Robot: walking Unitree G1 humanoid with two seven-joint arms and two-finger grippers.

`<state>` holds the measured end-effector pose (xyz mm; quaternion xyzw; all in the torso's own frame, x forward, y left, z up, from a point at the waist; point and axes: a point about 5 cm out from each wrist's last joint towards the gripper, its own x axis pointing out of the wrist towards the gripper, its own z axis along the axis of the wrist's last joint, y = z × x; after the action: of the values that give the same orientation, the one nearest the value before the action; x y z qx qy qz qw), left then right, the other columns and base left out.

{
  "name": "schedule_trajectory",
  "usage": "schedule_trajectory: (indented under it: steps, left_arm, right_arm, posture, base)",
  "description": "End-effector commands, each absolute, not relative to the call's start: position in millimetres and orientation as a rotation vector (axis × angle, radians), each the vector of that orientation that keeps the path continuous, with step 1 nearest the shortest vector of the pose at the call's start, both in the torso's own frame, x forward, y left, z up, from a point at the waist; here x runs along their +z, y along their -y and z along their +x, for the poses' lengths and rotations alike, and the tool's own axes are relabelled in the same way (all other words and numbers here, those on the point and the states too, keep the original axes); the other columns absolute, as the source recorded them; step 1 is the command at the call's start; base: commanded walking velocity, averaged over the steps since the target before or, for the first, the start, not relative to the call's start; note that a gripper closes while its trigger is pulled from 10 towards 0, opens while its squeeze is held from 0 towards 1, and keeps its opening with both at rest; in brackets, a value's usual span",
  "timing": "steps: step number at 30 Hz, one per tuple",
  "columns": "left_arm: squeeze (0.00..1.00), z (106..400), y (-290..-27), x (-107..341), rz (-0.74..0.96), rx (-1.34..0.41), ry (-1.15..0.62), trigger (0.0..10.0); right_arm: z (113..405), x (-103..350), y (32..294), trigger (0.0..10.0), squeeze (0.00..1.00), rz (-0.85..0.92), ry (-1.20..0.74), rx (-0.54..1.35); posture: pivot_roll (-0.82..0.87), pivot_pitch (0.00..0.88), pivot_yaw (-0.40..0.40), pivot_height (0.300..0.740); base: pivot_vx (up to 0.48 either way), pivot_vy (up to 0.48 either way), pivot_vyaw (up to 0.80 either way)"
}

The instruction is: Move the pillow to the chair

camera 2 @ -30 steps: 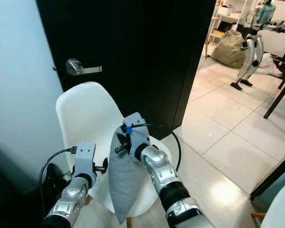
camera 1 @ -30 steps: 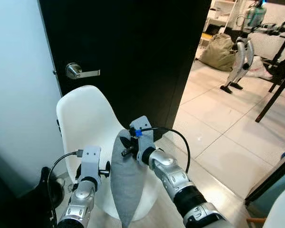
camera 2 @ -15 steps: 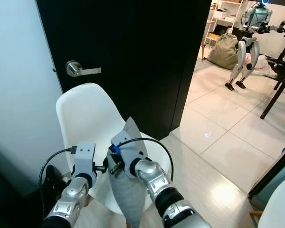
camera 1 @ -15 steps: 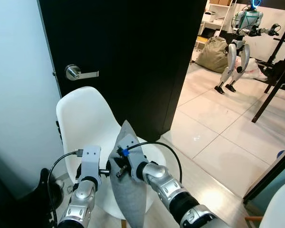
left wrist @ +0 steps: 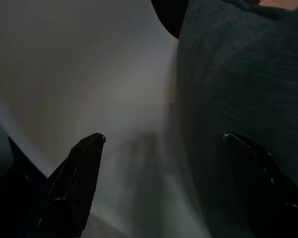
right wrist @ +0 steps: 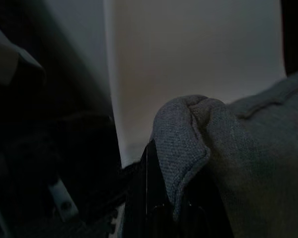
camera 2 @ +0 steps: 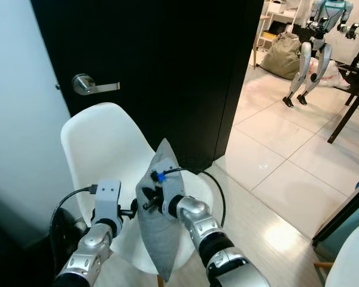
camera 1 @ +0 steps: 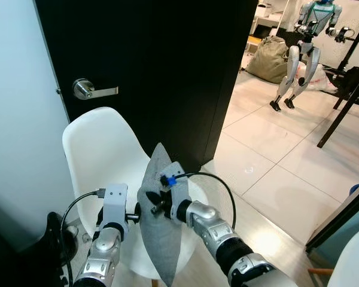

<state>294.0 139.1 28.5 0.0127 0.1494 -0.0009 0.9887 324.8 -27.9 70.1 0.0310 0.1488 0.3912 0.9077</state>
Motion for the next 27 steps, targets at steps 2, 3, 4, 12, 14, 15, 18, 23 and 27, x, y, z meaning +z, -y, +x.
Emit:
schedule_trajectory:
  steps: [2, 3, 4, 12, 14, 15, 18, 23, 27]
  left_arm:
    - [0.00, 296.1, -137.6, 31.8, 0.020, -0.006, -0.296, 10.0]
    - [0.00, 296.4, -137.5, 32.0, 0.021, -0.007, -0.296, 10.0]
    - [0.00, 296.4, -137.5, 32.0, 0.021, -0.007, -0.296, 10.0]
    - [0.00, 299.1, -137.9, 33.9, 0.022, -0.008, -0.294, 10.0]
    - [0.00, 299.1, -137.5, 33.9, 0.023, -0.010, -0.294, 10.0]
    - [0.00, 299.2, -137.0, 33.9, 0.023, -0.013, -0.295, 10.0]
    - [0.00, 299.4, -136.8, 34.0, 0.023, -0.015, -0.295, 10.0]
    - [0.00, 301.5, -134.7, 36.0, 0.044, -0.044, -0.292, 10.0]
    - [0.00, 302.6, -132.9, 36.9, 0.035, -0.049, -0.293, 10.0]
  right_arm:
    - [326.4, 77.8, 15.9, 10.0, 0.00, 0.082, -0.272, 0.819]
    - [327.1, 77.9, 16.3, 10.0, 0.00, 0.080, -0.273, 0.814]
    - [327.1, 77.9, 16.3, 10.0, 0.00, 0.080, -0.273, 0.814]
    - [329.3, 73.7, 21.1, 10.0, 0.00, 0.000, -0.286, 0.760]
    - [330.6, 72.6, 22.9, 10.0, 0.00, -0.012, -0.295, 0.729]
    - [331.6, 70.9, 24.8, 10.0, 0.00, -0.038, -0.308, 0.702]
    - [332.3, 69.9, 26.0, 10.0, 0.00, -0.054, -0.316, 0.685]
    - [332.9, 70.5, 29.9, 10.0, 0.00, -0.031, -0.306, 0.701]
    - [331.9, 71.3, 29.4, 10.0, 0.00, -0.017, -0.296, 0.733]
  posture:
    - [0.05, 0.014, -0.079, 0.740]
    - [0.05, 0.013, -0.078, 0.740]
    - [0.05, 0.013, -0.078, 0.740]
    - [0.05, 0.011, -0.074, 0.740]
    - [0.05, 0.009, -0.071, 0.740]
    - [0.05, 0.007, -0.070, 0.740]
    - [0.05, 0.006, -0.070, 0.740]
    - [0.05, 0.000, -0.066, 0.740]
    - [0.05, 0.000, -0.064, 0.740]
  base:
    - [0.000, 0.000, 0.76]
    - [0.000, 0.000, 0.76]
    - [0.000, 0.000, 0.76]
    - [0.000, 0.000, 0.75]
    - [0.000, 0.000, 0.38]
    - [0.000, 0.000, 0.00]
    - [0.000, 0.000, 0.00]
    - [0.000, -0.184, 0.00]
    - [0.000, -0.480, 0.20]
